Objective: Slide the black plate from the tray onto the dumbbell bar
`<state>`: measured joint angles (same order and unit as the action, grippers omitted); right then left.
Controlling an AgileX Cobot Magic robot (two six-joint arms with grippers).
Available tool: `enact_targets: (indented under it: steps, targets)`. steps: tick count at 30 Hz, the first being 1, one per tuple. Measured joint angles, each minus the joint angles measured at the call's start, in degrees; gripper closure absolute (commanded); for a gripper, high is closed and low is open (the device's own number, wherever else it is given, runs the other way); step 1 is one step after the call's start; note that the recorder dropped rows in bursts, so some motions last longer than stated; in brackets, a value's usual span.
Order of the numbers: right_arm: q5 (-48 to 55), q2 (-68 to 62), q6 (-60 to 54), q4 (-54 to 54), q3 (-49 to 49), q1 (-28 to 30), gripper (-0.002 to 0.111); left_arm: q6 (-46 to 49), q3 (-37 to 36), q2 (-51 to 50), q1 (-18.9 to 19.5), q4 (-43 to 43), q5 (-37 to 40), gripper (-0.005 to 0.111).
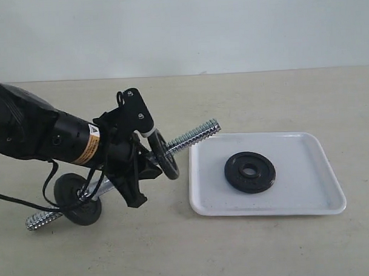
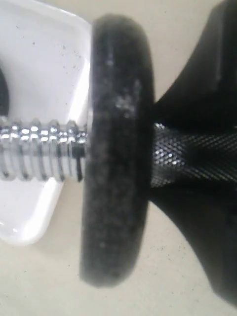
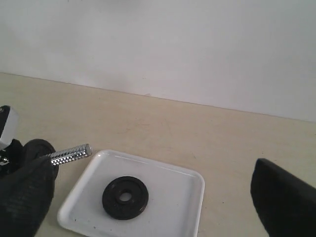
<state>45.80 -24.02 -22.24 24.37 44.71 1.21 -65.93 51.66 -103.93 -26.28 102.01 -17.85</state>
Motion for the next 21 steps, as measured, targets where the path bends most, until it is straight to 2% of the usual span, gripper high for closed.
enact_targets:
  steps: [6,12,21]
  targets:
    - [2.12,-3.38,-5.74,4.59,-0.73,0.0,0.004,0.48,-1.14,2.76,0.47,0.0,-2.08,0.102]
    - [2.4,-12.6,-7.55,5.88,-0.73,0.0,0.004,0.48,-1.27,5.41,0.56,0.08,-4.73,0.102]
    - [-4.62,-32.43,-7.84,7.17,-0.73,0.0,0.004,0.48,-1.27,7.49,0.56,0.08,-5.81,0.102]
